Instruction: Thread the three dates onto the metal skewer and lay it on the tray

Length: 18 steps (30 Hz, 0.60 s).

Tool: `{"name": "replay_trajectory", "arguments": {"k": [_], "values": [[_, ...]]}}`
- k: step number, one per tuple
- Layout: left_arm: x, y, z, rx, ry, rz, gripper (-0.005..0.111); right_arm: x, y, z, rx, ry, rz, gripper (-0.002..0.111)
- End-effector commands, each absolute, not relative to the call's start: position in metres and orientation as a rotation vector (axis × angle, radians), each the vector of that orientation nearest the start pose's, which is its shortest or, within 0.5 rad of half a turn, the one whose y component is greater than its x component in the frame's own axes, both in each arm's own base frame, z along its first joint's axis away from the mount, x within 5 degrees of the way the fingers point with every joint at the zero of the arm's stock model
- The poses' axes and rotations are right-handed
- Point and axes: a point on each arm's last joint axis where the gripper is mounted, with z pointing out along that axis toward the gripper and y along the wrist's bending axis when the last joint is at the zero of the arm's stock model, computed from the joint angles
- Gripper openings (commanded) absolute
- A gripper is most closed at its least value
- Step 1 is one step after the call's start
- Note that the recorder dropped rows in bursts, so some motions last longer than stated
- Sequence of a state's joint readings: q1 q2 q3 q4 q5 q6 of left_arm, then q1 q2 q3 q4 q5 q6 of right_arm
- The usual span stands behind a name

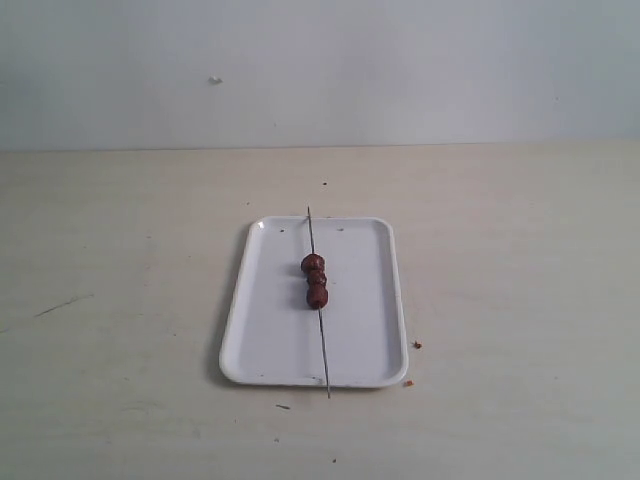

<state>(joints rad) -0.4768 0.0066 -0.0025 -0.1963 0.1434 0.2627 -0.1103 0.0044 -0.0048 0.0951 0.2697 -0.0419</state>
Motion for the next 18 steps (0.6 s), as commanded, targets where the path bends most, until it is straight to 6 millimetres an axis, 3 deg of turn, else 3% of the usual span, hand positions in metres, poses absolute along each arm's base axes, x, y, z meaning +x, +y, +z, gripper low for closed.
{"name": "replay_trajectory", "arguments": {"k": [1,9,18], "values": [[0.049,-0.024,0.186,0.489,1.719,-0.266,0.0,0.055,-0.004,0.189,0.122,1.746,-0.033,0.0],[0.047,-0.023,0.179,0.493,1.801,-0.268,0.0,0.055,-0.004,0.189,0.122,1.746,-0.033,0.0],[0.052,-0.01,0.18,0.069,1.853,-0.227,0.0,0.055,-0.004,0.189,0.122,1.746,-0.033,0.0]]}}
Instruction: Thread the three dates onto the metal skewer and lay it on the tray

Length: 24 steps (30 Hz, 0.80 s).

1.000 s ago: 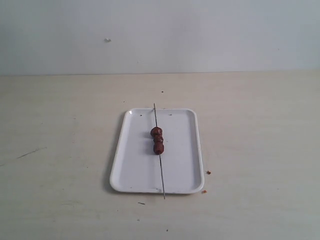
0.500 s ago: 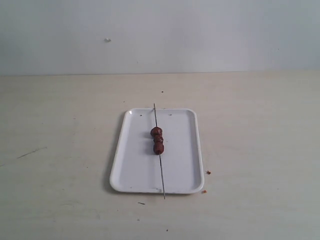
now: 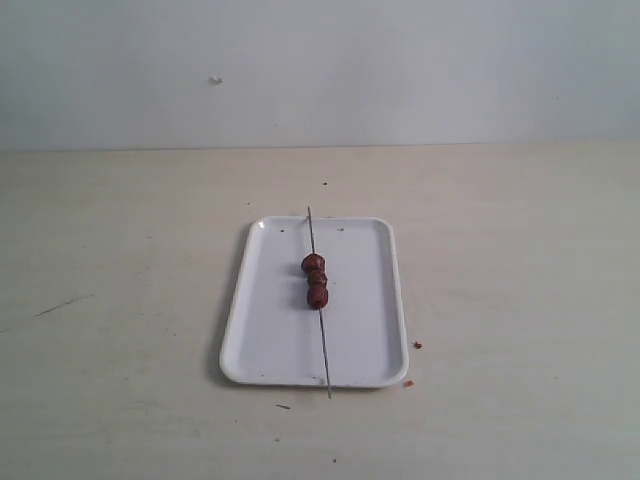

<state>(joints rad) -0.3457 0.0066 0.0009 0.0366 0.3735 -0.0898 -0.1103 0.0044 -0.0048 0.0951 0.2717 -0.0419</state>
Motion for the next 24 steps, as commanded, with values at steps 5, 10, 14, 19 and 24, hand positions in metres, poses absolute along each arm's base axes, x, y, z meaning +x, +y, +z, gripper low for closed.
{"name": "replay_trajectory", "arguments": {"k": [5,10,14,19,24], "values": [[0.053,0.0,0.18,-0.101,1.846,-0.099,0.0,0.055,-0.004,0.189,0.122,1.746,-0.033,0.0],[0.053,0.004,0.18,-0.176,1.84,-0.042,0.0,0.055,-0.004,0.189,0.122,1.746,-0.033,0.0],[0.053,0.004,0.18,-0.183,1.839,-0.037,0.0,0.055,-0.004,0.189,0.122,1.746,-0.033,0.0],[0.053,0.004,0.18,-0.183,1.839,-0.037,0.0,0.055,-0.004,0.189,0.122,1.746,-0.033,0.0],[0.053,0.004,0.18,-0.183,1.839,-0.037,0.0,0.055,-0.004,0.189,0.122,1.746,-0.033,0.0]]}}
